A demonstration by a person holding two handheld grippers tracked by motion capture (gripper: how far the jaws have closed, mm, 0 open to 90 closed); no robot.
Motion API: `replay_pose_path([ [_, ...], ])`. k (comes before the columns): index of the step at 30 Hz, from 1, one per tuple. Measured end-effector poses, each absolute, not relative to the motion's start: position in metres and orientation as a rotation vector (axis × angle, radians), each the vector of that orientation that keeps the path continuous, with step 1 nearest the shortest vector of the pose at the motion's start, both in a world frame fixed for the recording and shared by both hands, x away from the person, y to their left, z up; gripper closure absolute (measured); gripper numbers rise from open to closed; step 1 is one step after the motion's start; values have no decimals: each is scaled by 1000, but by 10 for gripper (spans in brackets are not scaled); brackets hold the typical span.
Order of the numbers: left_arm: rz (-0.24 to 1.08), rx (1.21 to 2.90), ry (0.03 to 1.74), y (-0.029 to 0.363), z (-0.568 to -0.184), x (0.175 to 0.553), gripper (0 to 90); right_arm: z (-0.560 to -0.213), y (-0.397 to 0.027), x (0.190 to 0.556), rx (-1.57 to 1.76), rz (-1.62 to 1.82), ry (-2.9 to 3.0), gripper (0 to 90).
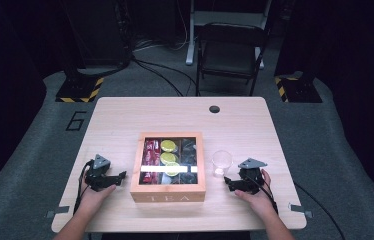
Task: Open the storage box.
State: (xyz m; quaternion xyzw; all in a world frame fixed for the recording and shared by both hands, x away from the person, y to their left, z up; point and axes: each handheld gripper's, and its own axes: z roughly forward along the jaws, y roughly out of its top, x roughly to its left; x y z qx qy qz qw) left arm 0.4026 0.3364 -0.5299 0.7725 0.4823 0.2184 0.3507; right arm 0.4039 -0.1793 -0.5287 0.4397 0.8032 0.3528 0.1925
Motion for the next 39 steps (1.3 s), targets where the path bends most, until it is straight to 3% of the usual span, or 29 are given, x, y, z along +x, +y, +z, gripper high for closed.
replay_pose_path([
  [22, 551, 2010, 1239, 336, -530, 403, 184, -529, -179, 402, 1244, 992, 2232, 143],
  [29, 562, 1998, 1268, 338, -528, 403, 272, -528, -179, 401, 1264, 988, 2225, 178],
  [33, 542, 1995, 1288, 339, -524, 403, 324, -524, -182, 401, 1282, 983, 2227, 299],
  [39, 528, 2010, 1253, 334, -516, 399, 344, -517, -187, 400, 1299, 984, 2214, 402],
])
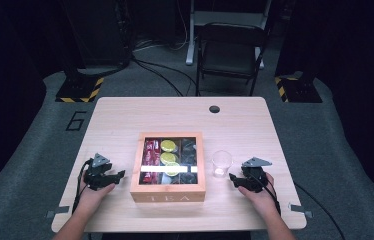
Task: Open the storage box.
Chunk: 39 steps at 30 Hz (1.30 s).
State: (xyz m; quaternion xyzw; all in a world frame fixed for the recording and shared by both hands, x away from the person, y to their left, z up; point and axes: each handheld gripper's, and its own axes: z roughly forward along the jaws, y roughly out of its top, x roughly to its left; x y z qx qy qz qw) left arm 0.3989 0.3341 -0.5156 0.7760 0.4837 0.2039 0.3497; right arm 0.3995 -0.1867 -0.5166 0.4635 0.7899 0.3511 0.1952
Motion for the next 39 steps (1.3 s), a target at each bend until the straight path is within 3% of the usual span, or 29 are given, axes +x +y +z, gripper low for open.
replay_pose_path([
  [39, 428, 1919, 1210, 324, -488, 384, 442, -473, -172, 375, 1187, 1056, 2171, 515],
])
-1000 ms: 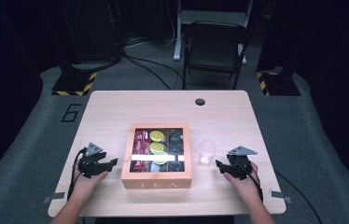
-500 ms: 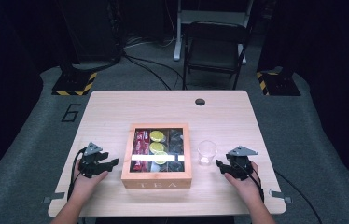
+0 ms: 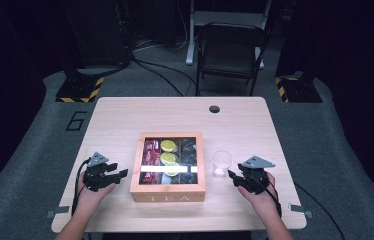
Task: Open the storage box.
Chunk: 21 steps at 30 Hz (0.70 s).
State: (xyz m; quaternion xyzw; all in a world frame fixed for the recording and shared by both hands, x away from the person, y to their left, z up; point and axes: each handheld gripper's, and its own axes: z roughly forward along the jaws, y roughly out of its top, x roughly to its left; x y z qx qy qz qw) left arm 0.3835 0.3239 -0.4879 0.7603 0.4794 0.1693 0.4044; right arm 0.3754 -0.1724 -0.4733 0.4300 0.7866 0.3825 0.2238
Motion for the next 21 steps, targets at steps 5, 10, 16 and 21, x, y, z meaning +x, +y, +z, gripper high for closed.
replay_pose_path([
  [5, 446, 1913, 1199, 324, -482, 380, 453, -469, -170, 372, 1176, 1065, 2177, 529],
  [10, 435, 1900, 1191, 324, -475, 376, 467, -462, -170, 367, 1154, 1076, 2175, 542],
  [16, 439, 1906, 1175, 324, -470, 373, 477, -454, -174, 364, 1175, 1092, 2164, 547],
  [21, 440, 1916, 1157, 323, -465, 371, 478, -447, -175, 361, 1170, 1113, 2165, 547],
])
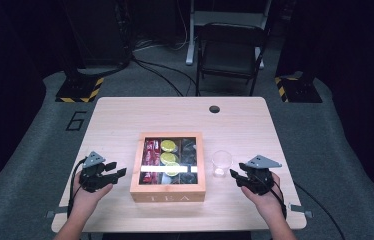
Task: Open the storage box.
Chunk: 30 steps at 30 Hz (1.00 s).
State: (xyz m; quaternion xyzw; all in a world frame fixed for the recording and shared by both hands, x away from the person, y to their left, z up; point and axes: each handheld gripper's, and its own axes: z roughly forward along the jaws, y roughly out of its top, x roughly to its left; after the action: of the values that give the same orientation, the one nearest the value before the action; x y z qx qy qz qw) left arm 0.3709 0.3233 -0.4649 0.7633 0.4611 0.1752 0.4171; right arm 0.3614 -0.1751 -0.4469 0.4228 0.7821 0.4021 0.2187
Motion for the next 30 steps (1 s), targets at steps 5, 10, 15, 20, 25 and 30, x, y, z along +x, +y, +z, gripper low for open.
replay_pose_path([
  [5, 445, 1917, 1143, 321, -457, 369, 477, -439, -173, 360, 1153, 1128, 2174, 549],
  [10, 435, 1924, 1117, 316, -444, 369, 486, -433, -162, 356, 1117, 1142, 2203, 559],
  [15, 427, 1918, 1108, 315, -438, 363, 499, -433, -153, 350, 1084, 1148, 2236, 564],
  [20, 435, 1913, 1091, 315, -437, 354, 501, -431, -140, 340, 1023, 1162, 2290, 572],
  [25, 415, 1930, 1080, 316, -438, 345, 502, -430, -133, 333, 984, 1164, 2322, 578],
  [30, 421, 1943, 1062, 315, -438, 338, 506, -431, -127, 328, 951, 1177, 2347, 588],
])
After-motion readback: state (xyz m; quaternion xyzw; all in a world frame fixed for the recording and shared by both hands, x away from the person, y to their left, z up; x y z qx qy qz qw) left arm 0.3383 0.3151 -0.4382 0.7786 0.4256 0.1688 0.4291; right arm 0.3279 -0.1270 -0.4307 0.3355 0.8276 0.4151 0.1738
